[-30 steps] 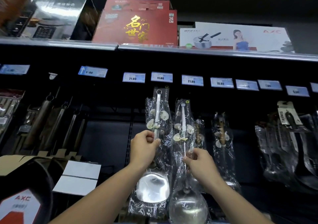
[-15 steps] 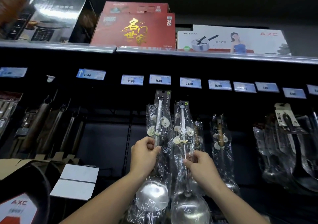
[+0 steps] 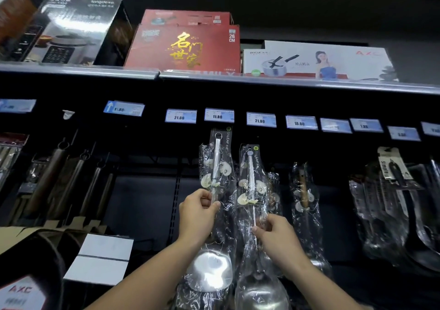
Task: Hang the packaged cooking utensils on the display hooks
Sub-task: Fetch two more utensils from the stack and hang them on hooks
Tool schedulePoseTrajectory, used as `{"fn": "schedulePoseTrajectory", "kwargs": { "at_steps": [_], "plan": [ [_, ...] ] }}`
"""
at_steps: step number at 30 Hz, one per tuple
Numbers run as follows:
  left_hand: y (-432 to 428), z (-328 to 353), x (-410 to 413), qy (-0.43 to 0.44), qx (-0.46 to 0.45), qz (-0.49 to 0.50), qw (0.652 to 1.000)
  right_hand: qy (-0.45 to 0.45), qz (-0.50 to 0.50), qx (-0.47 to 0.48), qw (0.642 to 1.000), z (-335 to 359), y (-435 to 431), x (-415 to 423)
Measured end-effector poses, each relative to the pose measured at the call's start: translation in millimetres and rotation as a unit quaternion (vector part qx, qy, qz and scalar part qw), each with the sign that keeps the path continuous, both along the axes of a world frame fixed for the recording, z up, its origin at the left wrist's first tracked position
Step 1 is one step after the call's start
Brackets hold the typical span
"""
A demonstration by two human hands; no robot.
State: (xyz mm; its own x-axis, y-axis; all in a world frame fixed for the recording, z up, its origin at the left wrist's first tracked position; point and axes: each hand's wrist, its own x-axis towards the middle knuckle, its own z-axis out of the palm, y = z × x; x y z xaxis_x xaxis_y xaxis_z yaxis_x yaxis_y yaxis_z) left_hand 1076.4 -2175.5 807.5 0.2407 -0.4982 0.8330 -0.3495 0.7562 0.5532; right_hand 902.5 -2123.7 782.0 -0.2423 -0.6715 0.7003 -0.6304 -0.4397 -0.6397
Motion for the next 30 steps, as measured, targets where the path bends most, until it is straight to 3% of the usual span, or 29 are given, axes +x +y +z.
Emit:
{"fn": "schedulePoseTrajectory", "kwargs": {
  "at_steps": [30],
  "plan": [
    [18, -44, 2, 0.025, 0.021, -0.018, 0.999, 0.013, -0.011, 0.002, 1.000, -11, 6, 2]
  ]
}}
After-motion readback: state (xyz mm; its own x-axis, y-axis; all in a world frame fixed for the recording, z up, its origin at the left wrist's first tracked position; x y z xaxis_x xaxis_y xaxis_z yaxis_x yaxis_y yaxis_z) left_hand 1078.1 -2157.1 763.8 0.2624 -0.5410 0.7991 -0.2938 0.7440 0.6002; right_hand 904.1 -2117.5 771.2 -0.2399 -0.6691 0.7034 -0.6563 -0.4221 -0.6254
